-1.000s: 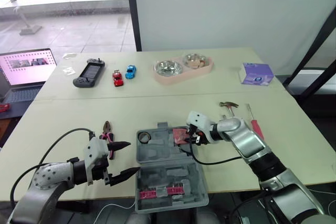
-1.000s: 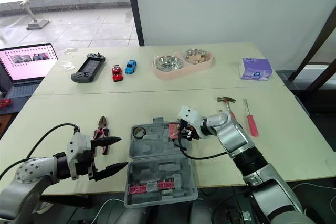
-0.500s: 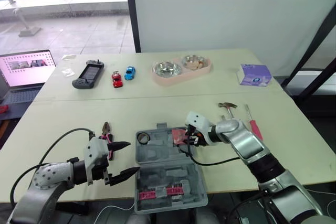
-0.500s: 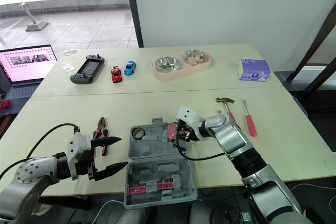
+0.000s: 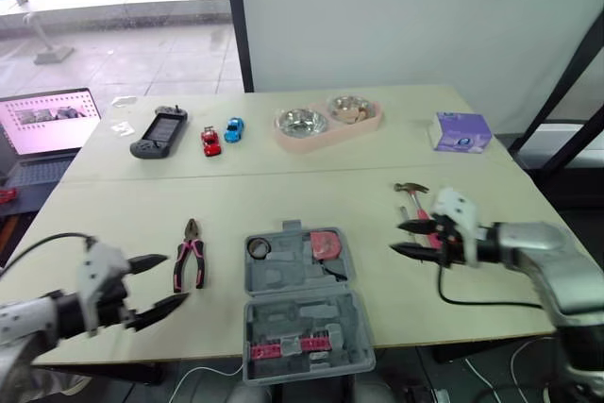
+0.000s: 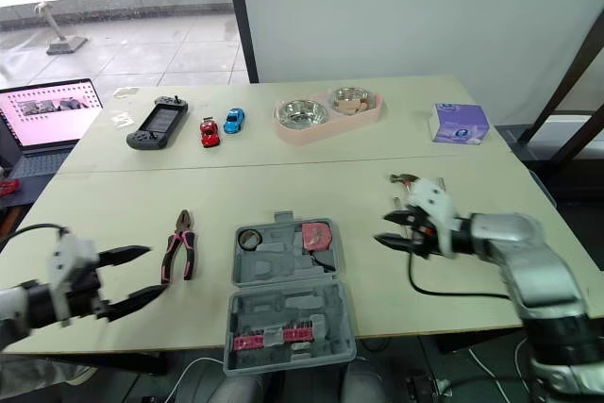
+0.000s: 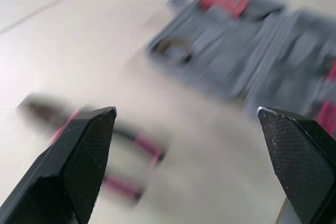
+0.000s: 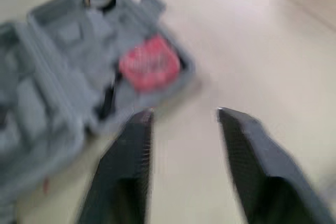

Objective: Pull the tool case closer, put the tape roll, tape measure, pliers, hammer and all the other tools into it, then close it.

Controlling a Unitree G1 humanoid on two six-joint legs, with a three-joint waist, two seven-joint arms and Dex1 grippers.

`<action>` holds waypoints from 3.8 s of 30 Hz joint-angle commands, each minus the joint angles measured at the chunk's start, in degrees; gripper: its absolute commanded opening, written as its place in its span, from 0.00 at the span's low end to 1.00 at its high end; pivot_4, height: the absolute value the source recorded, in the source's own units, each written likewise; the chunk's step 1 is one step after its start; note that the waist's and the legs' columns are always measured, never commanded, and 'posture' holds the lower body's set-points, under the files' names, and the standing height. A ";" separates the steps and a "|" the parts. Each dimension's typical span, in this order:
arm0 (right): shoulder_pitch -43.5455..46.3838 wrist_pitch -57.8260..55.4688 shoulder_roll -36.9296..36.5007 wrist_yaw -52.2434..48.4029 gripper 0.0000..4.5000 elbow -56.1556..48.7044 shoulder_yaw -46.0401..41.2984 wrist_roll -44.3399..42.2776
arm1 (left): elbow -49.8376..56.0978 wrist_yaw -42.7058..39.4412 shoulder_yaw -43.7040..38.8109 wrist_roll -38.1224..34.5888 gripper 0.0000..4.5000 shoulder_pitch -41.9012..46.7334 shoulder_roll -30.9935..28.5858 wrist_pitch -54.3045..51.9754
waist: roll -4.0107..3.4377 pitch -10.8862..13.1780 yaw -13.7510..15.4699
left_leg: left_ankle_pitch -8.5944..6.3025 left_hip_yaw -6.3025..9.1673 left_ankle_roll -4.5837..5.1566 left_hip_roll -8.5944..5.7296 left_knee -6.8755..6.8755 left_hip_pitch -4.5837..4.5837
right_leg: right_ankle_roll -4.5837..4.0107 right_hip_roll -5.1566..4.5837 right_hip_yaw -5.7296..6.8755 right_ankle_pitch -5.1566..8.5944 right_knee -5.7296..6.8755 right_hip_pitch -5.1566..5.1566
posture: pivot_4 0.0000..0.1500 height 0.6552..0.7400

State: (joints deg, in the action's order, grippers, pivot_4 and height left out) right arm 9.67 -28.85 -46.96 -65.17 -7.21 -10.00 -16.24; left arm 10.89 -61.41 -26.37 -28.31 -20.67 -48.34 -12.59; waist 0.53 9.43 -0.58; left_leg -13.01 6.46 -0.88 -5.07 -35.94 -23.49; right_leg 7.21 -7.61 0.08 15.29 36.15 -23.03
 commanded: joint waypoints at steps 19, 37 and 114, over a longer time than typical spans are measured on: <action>-13.16 26.40 -4.83 -3.91 0.98 21.02 -8.59 0.13 | -16.59 -5.69 -8.11 4.51 1.00 -3.03 -2.43 10.59 | -0.01 0.07 -0.04 | -0.11 -0.01 -0.15 0.07 0.01 0.01 | -0.03 -0.06 -0.05 0.02 -0.07 0.03 | 1.00 0.80; -3.04 3.40 -0.20 2.92 0.98 -10.06 1.72 -11.33 | 5.87 24.03 -3.60 -0.19 1.00 3.19 17.86 -8.18 | 0.14 0.34 0.17 | -0.06 0.04 -0.07 0.10 -0.06 0.00 | 0.01 -0.02 -0.07 0.01 0.00 0.02 | 1.00 0.80; 11.35 -3.25 2.76 7.28 1.00 -13.57 14.08 -8.86 | 11.67 26.96 23.38 9.73 0.57 31.11 -0.94 -43.84 | 0.32 0.49 1.31 | 0.00 0.08 -0.05 -0.08 -0.13 -0.11 | 0.37 0.08 0.02 -0.21 0.00 -0.10 | 1.00 0.80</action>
State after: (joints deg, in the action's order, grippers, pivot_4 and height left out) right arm 19.68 -32.31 -43.63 -58.13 -18.45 3.97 -25.65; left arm 19.56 -29.75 -3.36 -17.41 9.35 -47.16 -59.26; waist 0.84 9.92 0.73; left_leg -13.01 6.53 -0.93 -5.15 -36.04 -23.60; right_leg 7.49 -7.54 0.10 15.13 36.13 -23.13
